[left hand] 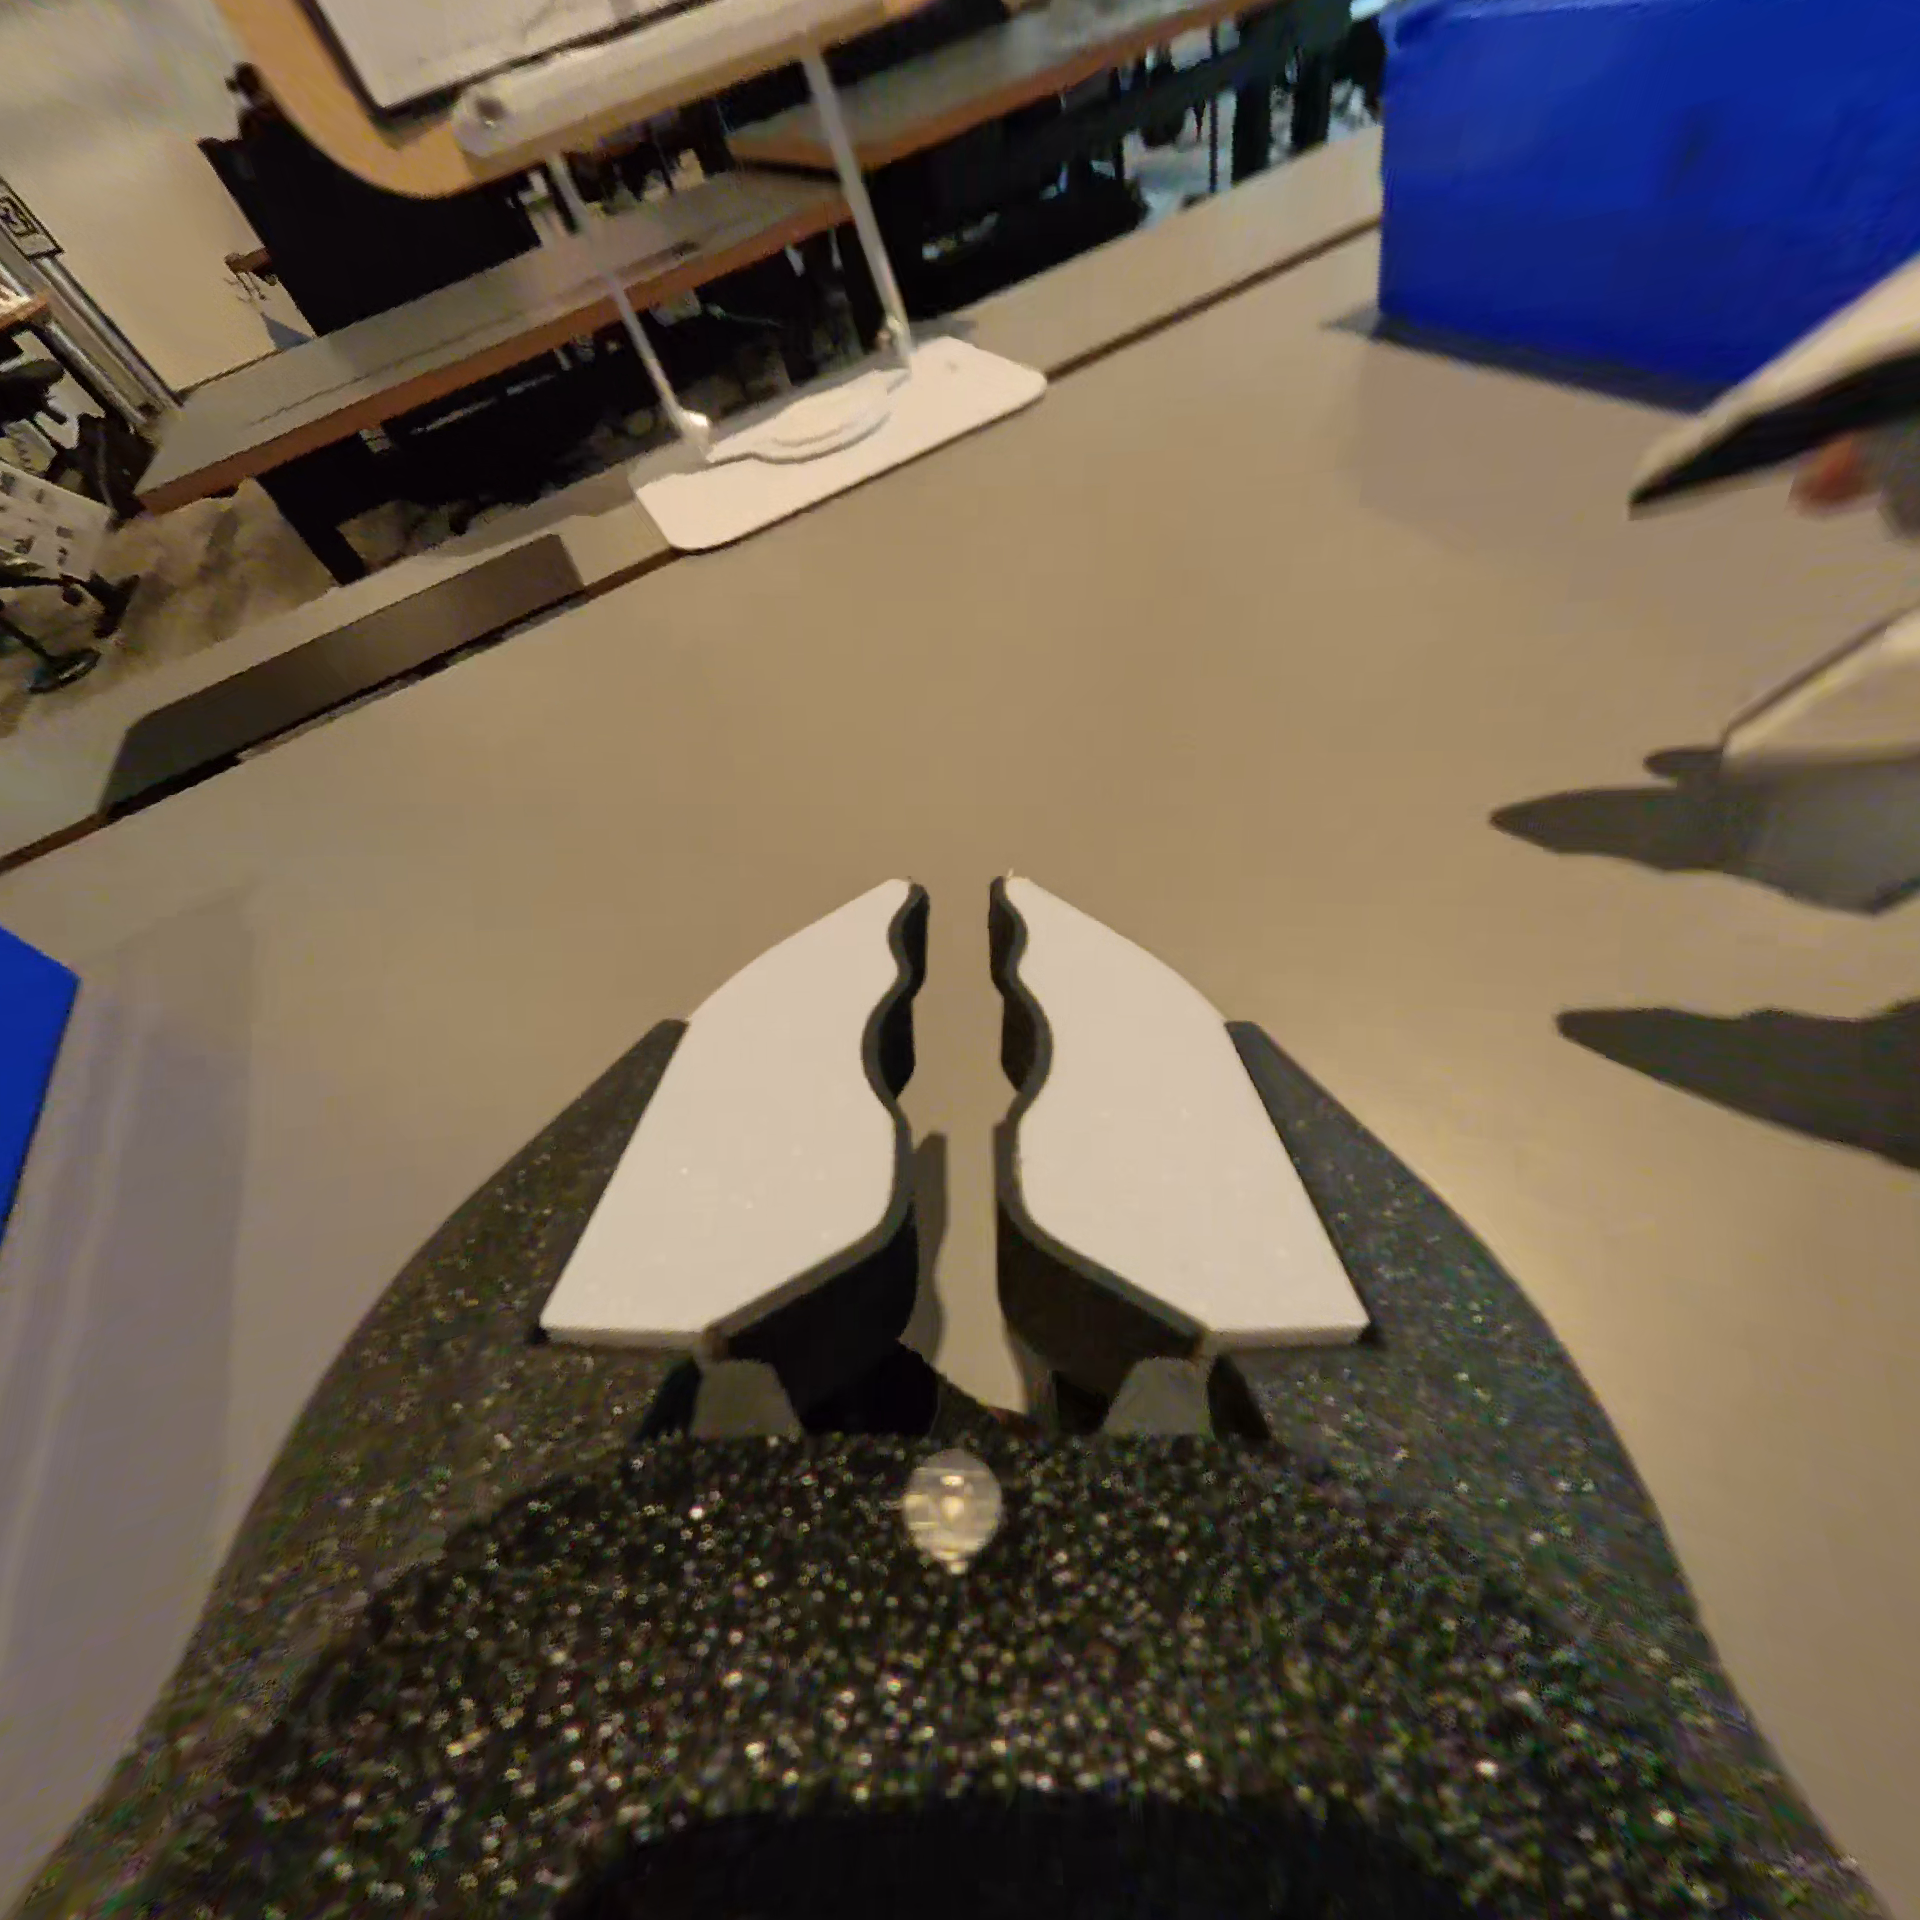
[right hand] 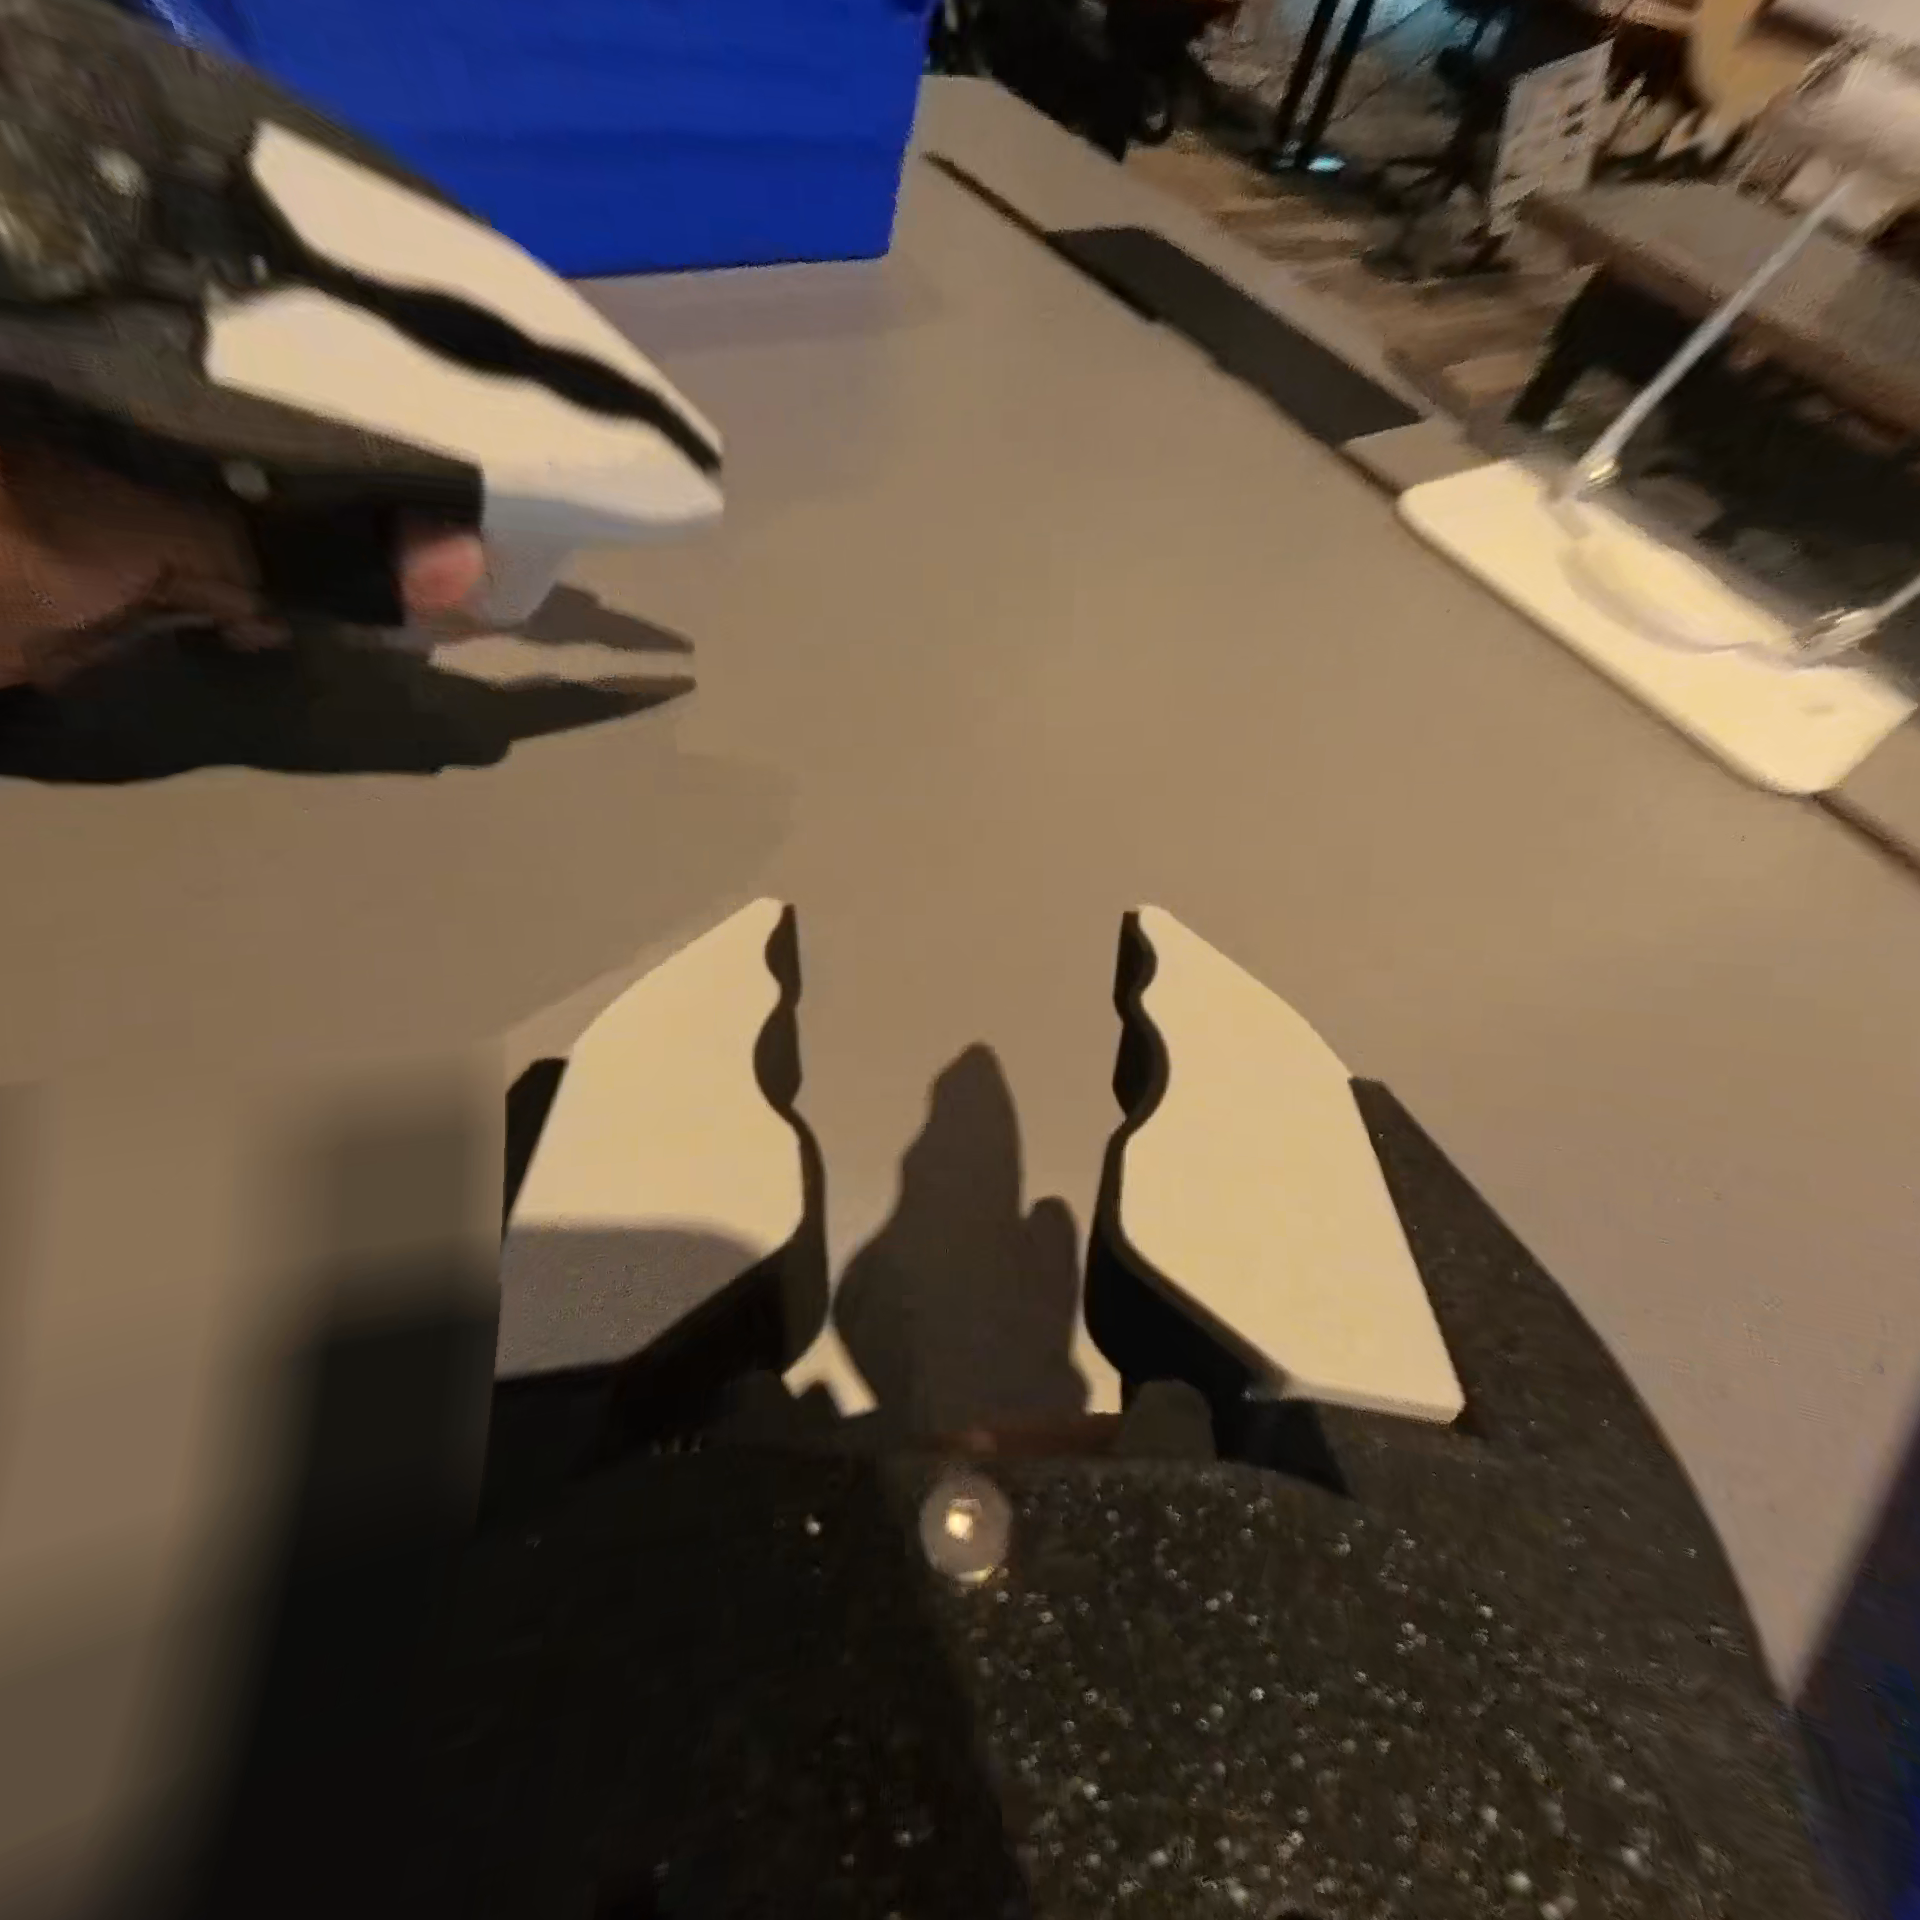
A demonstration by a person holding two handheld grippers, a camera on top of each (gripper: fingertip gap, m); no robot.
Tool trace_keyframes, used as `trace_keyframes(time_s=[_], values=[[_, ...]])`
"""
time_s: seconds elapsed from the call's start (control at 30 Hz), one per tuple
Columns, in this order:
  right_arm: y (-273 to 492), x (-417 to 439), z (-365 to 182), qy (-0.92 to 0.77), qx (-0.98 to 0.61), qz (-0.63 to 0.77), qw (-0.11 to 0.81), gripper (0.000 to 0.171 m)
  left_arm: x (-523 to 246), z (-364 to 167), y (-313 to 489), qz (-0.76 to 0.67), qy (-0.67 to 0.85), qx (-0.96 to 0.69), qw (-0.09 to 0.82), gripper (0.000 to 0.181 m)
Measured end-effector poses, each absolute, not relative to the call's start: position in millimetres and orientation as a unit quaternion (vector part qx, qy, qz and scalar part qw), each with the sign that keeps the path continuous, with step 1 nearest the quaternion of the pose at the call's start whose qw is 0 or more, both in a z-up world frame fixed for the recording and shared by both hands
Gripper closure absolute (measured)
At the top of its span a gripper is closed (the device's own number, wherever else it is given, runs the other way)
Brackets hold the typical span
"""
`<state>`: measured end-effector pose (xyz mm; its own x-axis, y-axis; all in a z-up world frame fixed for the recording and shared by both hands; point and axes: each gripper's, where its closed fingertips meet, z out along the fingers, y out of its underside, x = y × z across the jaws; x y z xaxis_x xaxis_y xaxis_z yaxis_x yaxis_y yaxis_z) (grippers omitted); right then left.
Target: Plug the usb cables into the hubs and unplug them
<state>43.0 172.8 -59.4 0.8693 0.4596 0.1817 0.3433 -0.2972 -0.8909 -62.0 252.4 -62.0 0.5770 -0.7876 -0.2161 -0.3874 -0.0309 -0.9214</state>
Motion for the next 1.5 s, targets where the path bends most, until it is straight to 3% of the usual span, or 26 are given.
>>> trace_keyframes(time_s=[0.23,0.37,0.43,0.57,0.9,1.5], values=[[176.1,30.3,-75.3,-0.248,-0.803,0.098,0.533,0.119,-157.8,15.2,306.5,-0.216,0.309,-0.696,0.611,0.163],[176.2,28.0,-79.3,-0.253,-0.81,0.11,0.518,0.119,-245.6,53.6,360.2,-0.16,0.227,-0.72,0.636,0.157],[176.3,26.7,-82.0,-0.258,-0.813,0.108,0.51,0.12,-295.6,54.7,393.7,-0.11,0.179,-0.749,0.628,0.157],[175.7,22.1,-90.0,-0.281,-0.82,0.089,0.491,0.121,-353.6,8.6,446.4,-0.052,0.154,-0.841,0.517,0.148],[175.0,18.8,-106.4,-0.306,-0.838,0.07,0.445,0.125,-347.1,-71.0,521.7,0.008,0.276,-0.906,0.32,0.142],[178.6,21.4,-116.8,-0.266,-0.87,0.155,0.384,0.137,-302.8,-98.9,537.4,-0.028,0.349,-0.869,0.349,0.143]])
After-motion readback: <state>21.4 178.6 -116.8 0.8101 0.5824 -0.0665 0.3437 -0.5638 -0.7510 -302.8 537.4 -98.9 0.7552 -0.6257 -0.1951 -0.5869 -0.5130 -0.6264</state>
